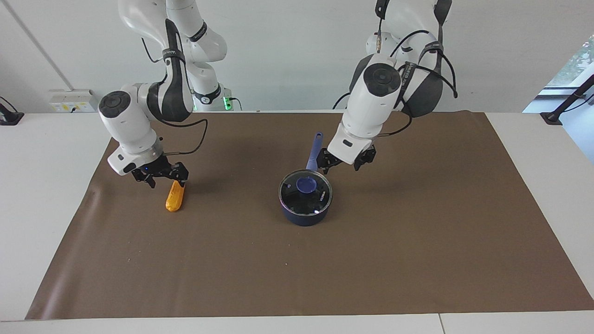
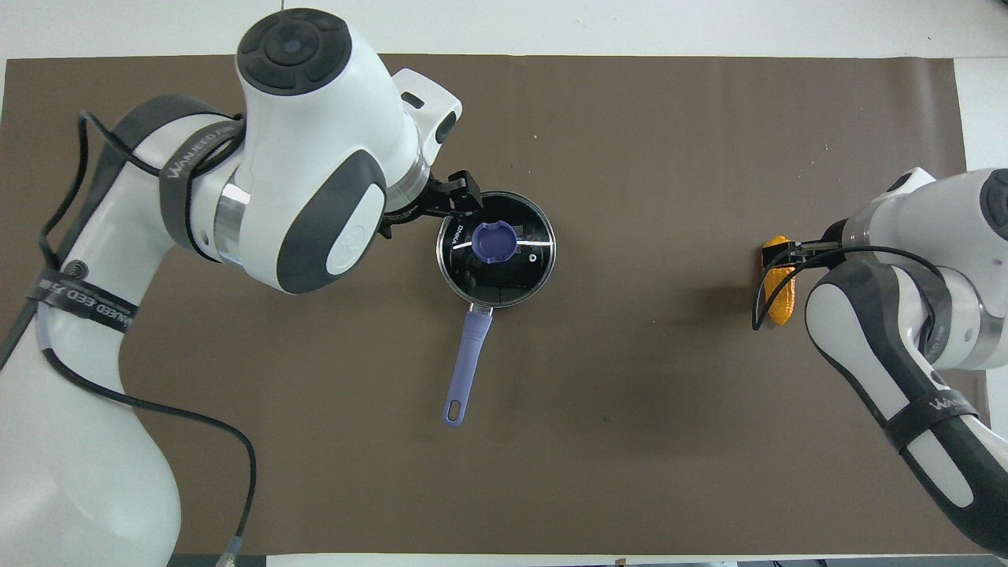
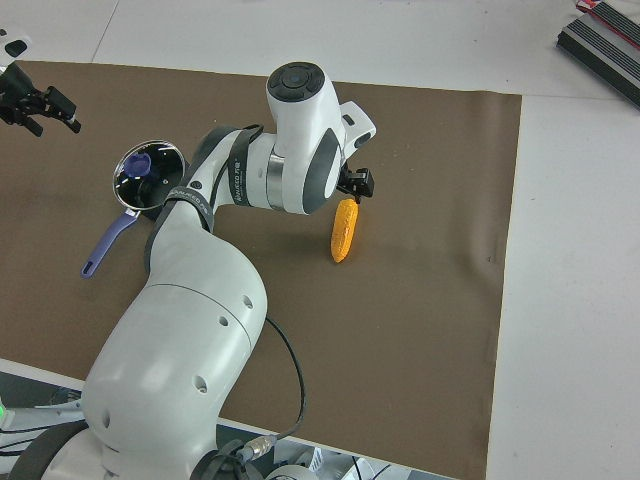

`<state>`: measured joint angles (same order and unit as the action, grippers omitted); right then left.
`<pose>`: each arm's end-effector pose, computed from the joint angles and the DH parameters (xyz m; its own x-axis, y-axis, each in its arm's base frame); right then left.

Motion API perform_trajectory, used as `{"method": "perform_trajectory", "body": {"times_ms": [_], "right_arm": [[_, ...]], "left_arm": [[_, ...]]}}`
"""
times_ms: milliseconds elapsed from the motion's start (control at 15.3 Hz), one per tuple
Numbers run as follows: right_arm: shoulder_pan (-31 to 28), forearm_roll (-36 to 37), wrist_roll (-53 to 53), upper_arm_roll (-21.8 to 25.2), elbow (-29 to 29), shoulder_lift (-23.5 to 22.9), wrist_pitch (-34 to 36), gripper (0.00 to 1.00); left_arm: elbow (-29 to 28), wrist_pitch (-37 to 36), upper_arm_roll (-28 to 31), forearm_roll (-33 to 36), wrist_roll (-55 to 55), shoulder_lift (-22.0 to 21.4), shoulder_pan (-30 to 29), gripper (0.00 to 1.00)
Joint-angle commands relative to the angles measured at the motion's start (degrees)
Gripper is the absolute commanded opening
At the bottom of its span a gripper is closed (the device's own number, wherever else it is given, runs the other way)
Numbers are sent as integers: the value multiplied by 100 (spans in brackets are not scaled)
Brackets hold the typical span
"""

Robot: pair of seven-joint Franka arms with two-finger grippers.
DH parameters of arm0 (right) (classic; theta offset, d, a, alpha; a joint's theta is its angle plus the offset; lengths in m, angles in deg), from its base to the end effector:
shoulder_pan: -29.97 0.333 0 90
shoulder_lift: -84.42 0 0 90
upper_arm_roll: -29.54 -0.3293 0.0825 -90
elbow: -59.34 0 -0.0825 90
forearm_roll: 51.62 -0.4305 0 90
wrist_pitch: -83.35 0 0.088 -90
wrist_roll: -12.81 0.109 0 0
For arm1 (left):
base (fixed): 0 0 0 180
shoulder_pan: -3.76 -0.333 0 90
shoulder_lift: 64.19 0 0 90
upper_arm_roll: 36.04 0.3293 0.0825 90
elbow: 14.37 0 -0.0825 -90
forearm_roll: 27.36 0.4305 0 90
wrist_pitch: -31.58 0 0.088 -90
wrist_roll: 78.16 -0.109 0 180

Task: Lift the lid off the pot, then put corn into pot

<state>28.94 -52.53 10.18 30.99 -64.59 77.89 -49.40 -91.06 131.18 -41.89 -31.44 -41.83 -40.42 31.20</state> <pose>0.5922 -0.0252 0.3288 0.9992 -0.0079 0.0403 -0.0076 -0.9999 -0.0074 0.6159 -0.3968 0.4956 0.9945 0.0703 -0.0770 0.0766 -0.9938 0.0811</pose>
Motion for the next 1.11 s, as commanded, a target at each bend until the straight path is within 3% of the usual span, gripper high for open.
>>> {"method": "perform_trajectory", "body": {"times_ms": [0,261,326,522,717,848,1043], "right_arm": [[102,-76,123,-4,-316,-129,-436,100],[86,-76,96,-4,-333,-322,-444,100],[94,-76,96,-4,-325,-331,-436,96],[94,-76,53,-4,-333,-331,-427,55],[77,-67,-202,5,-316,-375,-375,0],[103,-50,-281,-4,-54,-384,10,0],[383,-58,-220,-4,946,-480,1169,0]], "left_arm": [[233,227,101,-49,216,286,340,100],[233,438,119,47,207,593,604,100],[233,473,102,143,190,603,631,100],[216,552,93,258,172,699,736,100],[224,544,110,354,-116,699,702,100],[225,526,110,399,-398,708,675,100],[189,570,110,478,-505,708,719,100]]}}
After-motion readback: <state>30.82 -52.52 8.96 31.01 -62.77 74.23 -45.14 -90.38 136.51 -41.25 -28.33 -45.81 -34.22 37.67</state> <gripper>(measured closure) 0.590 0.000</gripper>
